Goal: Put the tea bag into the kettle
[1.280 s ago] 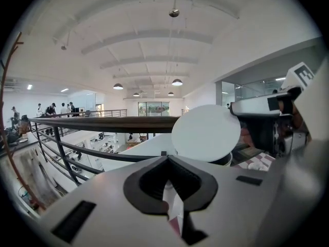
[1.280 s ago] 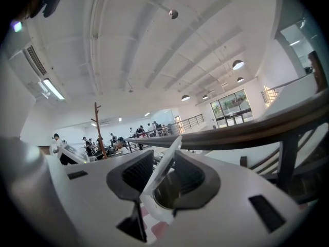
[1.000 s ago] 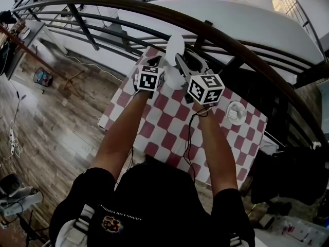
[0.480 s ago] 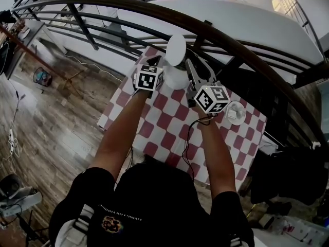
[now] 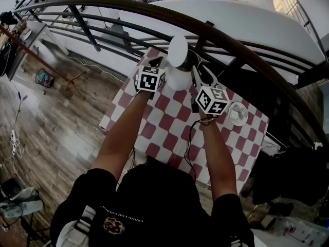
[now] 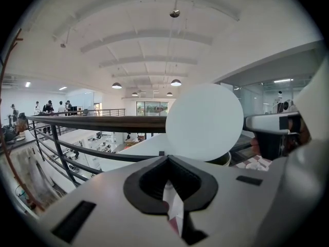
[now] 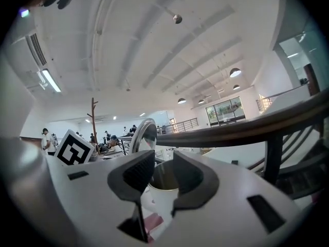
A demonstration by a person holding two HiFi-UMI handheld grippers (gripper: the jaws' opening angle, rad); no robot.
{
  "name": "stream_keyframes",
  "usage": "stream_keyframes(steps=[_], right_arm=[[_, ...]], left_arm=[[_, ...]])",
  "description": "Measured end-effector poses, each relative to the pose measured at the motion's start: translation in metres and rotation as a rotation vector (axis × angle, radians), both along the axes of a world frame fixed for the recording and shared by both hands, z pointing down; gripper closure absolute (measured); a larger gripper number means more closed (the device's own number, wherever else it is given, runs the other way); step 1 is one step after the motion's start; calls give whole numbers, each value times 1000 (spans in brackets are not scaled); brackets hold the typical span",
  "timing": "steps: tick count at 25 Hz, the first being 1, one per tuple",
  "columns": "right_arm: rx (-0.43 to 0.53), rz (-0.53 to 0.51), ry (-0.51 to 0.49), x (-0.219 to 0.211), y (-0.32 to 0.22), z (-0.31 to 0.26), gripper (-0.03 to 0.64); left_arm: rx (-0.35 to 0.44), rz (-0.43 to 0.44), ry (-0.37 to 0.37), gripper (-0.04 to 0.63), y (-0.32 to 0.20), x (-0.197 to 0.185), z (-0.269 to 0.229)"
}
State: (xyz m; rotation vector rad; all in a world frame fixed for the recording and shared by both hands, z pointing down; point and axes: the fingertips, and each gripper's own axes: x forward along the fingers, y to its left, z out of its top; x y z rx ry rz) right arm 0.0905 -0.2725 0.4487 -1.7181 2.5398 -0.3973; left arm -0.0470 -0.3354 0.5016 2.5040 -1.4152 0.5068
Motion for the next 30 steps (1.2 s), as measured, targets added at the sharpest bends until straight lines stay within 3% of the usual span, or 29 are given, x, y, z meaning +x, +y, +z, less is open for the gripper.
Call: stream_keyframes(steps=[21, 30], right_arm=[[-8, -14, -3, -2, 1, 0, 497], [-13, -30, 10, -10, 0, 3, 503]], left_arm=[[-7, -7, 1, 597, 1, -1, -1], [12, 62, -72, 597, 43, 17, 8]])
